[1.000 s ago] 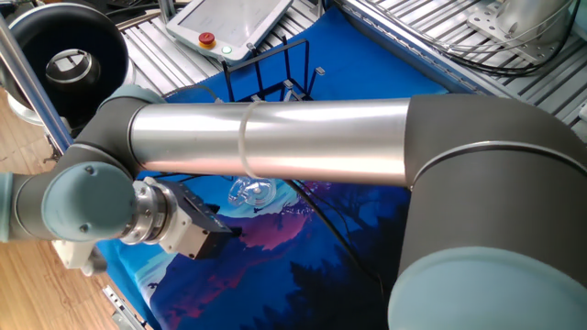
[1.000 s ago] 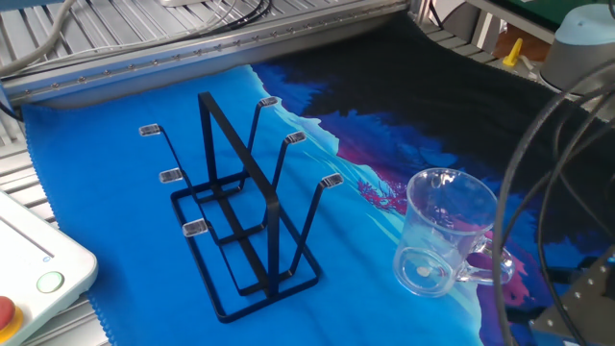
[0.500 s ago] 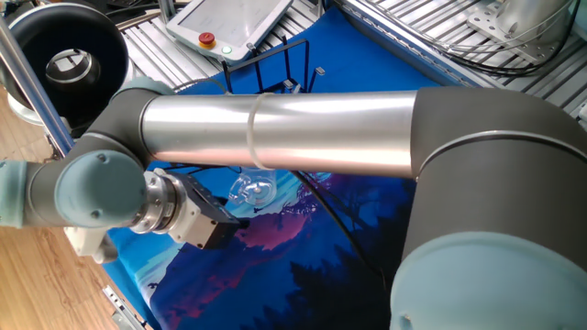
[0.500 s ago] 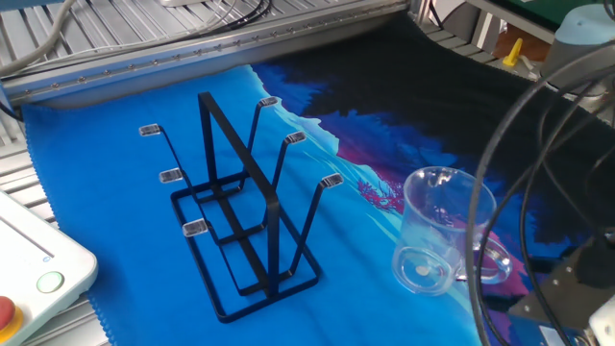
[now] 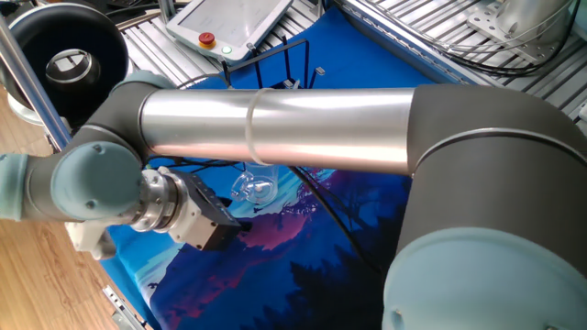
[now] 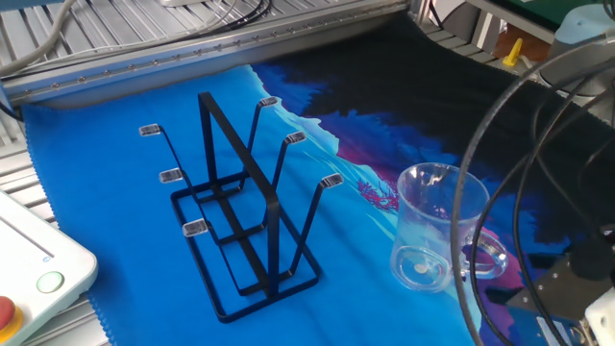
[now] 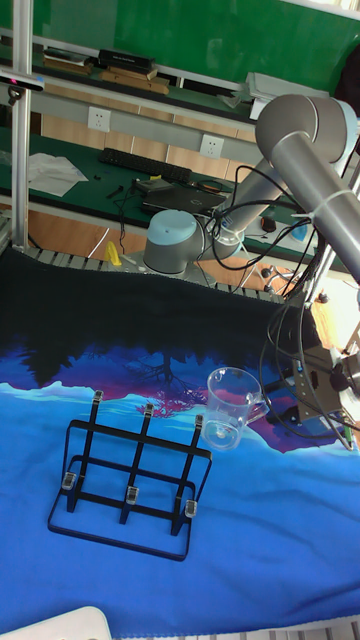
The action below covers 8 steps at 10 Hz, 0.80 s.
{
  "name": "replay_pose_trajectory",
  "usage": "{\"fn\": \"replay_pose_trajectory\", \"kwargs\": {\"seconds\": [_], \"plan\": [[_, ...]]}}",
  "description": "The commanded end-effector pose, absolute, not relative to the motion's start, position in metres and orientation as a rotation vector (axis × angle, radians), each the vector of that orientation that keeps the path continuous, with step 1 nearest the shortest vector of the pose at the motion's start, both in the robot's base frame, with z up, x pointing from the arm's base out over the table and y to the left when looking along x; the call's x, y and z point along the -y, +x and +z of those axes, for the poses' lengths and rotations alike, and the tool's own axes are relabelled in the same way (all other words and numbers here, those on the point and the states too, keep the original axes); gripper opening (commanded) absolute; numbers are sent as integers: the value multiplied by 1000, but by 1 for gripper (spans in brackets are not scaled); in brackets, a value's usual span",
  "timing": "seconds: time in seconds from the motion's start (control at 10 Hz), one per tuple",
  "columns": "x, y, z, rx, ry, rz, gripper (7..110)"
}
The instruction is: Put the cup on the cup rack
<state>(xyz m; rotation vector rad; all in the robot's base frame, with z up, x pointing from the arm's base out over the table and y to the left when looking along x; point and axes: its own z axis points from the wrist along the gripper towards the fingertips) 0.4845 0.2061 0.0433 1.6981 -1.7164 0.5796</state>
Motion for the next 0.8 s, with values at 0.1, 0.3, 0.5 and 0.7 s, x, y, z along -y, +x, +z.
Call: {"fn": "replay_pose_trajectory", "kwargs": {"seconds": [0.1, 0.3, 0.5, 0.7], "plan": [[-235, 474, 54, 1756, 1650, 542, 44], [-236, 475, 56, 1741, 1646, 555, 44], [-227, 487, 80, 1668, 1621, 676, 44], [-227, 494, 83, 1648, 1645, 699, 44]]}}
